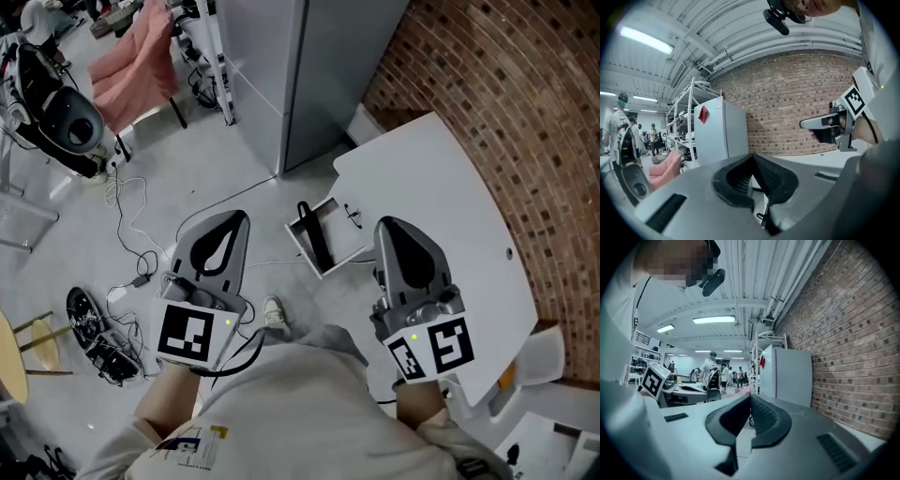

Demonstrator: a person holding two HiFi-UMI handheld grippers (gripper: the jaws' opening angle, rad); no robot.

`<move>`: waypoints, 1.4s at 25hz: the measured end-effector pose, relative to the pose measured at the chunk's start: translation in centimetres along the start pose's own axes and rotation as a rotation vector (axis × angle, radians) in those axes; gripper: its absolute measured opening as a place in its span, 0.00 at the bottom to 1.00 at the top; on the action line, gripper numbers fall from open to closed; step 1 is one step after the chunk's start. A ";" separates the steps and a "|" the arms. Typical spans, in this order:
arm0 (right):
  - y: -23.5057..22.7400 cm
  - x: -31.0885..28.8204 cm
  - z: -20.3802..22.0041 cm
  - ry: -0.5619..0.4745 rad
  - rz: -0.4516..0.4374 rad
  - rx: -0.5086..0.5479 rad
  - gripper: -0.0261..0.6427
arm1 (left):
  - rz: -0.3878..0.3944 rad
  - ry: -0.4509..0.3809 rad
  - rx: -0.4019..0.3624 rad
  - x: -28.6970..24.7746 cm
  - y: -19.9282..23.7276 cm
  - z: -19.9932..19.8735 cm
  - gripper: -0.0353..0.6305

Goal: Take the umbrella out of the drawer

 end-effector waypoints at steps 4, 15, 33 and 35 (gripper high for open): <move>-0.7 -0.9 0.7 0.011 0.015 0.000 0.05 | 0.004 0.000 -0.011 -1.1 0.4 0.2 0.06; -4.1 -3.4 2.8 0.033 -0.065 -0.048 0.05 | -0.072 0.052 -0.012 -3.8 -0.2 0.6 0.06; -8.1 -9.2 9.4 0.047 -0.069 -0.111 0.05 | -0.108 0.097 -0.023 -9.8 0.9 5.0 0.06; -8.0 -10.3 10.8 0.052 -0.071 -0.122 0.05 | -0.119 0.107 -0.017 -10.3 1.6 6.0 0.06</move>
Point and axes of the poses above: the fingertips, and each gripper's own axes: x backward along the fingers, y to its left, z out of its underside, the point moved 7 cm from there along x, backward along the fingers, and after that the axes turned 11 degrees about -y, right-handed, at the moved point
